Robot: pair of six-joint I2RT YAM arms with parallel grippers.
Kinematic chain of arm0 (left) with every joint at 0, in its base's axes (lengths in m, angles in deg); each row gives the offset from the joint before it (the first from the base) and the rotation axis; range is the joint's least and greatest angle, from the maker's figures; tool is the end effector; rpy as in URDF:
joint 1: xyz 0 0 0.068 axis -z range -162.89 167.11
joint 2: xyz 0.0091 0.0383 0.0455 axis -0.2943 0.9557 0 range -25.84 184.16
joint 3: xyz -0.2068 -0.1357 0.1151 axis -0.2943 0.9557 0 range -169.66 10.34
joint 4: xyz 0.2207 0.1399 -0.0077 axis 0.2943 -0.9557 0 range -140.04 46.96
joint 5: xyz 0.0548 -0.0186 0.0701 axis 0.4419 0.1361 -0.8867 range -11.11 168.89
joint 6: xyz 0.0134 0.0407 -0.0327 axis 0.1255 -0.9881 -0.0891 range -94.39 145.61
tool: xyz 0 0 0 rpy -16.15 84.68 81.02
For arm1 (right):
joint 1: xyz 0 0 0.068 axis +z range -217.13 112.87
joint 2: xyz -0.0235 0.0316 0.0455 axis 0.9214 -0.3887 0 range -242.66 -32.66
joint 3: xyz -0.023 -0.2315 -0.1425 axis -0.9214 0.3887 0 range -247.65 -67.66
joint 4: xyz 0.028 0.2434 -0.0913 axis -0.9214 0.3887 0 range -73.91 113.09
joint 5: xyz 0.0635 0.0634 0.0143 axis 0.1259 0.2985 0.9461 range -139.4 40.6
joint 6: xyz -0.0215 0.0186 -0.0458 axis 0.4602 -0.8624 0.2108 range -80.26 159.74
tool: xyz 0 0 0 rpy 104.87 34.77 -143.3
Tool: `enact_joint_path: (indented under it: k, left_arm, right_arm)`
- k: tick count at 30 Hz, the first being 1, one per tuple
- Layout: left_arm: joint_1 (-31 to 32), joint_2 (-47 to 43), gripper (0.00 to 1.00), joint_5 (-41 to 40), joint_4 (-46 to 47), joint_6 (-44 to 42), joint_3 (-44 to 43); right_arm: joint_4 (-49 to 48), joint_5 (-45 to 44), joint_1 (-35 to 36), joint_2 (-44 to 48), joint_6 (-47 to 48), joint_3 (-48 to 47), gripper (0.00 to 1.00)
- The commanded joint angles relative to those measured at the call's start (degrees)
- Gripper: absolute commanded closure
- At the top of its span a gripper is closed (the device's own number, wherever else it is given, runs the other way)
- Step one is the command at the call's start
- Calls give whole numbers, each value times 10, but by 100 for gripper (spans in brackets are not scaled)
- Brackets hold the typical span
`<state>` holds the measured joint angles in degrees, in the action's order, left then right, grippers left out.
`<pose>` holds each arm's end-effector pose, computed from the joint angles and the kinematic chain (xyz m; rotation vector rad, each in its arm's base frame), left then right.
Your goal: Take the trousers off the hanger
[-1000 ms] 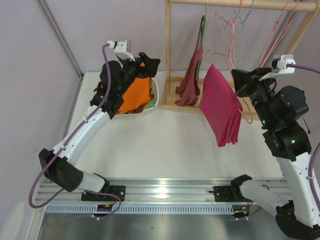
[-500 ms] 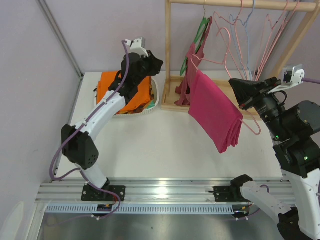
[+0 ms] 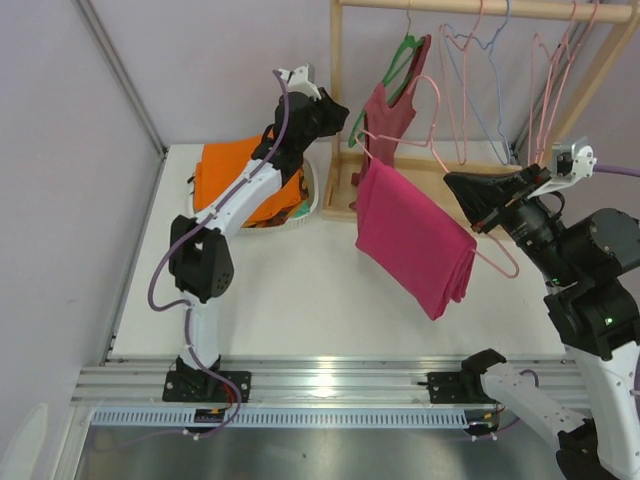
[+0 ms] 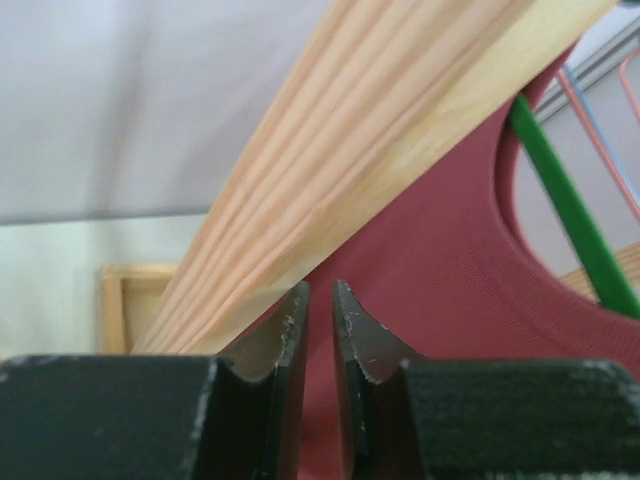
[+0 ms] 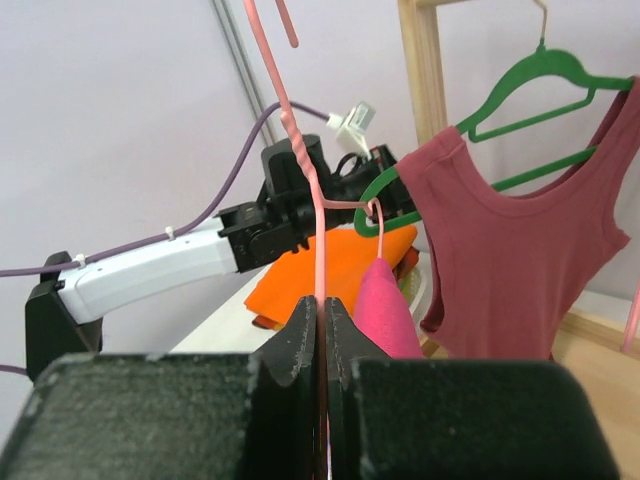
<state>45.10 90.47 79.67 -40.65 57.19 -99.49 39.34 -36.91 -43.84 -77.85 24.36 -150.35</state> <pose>0.4382 -0.2335 0.3742 -0.0426 1.7039 -0.7982 0.0861 0.0455 0.5243 -0.2826 1.3334 0.7139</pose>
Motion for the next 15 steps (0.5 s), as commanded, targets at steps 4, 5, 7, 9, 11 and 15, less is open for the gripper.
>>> enact_joint_path:
  k: [4,5,7,9,11,15]
  left_arm:
    - [-3,60,80,-5,28,-5,-103]
    - [-5,66,79,-4,30,-7,-124]
    - [-11,90,79,-4,29,-5,-145]
    - [-15,103,80,2,29,-1,-173]
    - [-21,121,80,10,39,2,-182]
    - [-31,151,80,20,51,-1,-231]
  right_arm:
    - [-133,10,3,12,-10,3,100]
    - [-135,9,3,12,-9,6,100]
    - [-137,4,3,12,-7,10,100]
    - [-139,3,3,9,-7,15,100]
    - [-143,2,3,5,-9,17,100]
    - [-149,0,3,-2,-9,23,100]
